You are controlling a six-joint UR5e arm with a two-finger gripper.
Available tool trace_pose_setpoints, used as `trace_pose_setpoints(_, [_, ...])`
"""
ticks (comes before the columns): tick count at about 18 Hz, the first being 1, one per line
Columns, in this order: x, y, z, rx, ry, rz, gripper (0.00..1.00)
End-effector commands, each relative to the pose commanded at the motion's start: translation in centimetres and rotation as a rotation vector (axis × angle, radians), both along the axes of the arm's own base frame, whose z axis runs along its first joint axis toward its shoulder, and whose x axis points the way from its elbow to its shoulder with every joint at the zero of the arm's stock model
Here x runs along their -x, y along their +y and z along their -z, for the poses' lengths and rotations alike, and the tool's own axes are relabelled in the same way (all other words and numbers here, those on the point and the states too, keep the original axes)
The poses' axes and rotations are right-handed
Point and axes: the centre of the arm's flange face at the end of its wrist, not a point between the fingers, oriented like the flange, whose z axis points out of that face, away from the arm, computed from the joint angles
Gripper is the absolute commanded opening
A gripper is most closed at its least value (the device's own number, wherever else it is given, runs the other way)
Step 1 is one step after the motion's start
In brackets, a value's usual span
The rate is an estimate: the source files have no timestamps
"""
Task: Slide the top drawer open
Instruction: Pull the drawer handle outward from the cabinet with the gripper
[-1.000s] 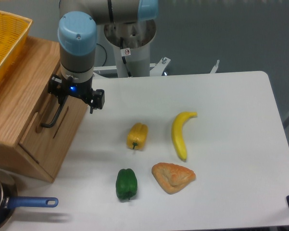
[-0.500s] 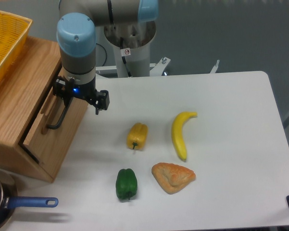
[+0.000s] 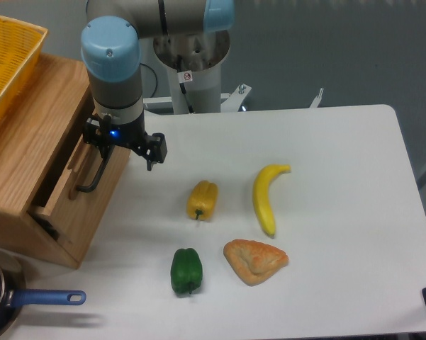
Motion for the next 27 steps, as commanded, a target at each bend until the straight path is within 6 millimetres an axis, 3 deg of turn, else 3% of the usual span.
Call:
trace_pose_setpoints(9, [1.0,0.7,0.9,-0.003,0.021,-0.002,1.00])
trace_pose_setpoints(17, [2.3,0.1,0.8,0.015,0.057,0.020,1.00])
trace_pose_setpoints(27, [5.4,-1.3,0.4,0.011,0.064,-0.035,1.00])
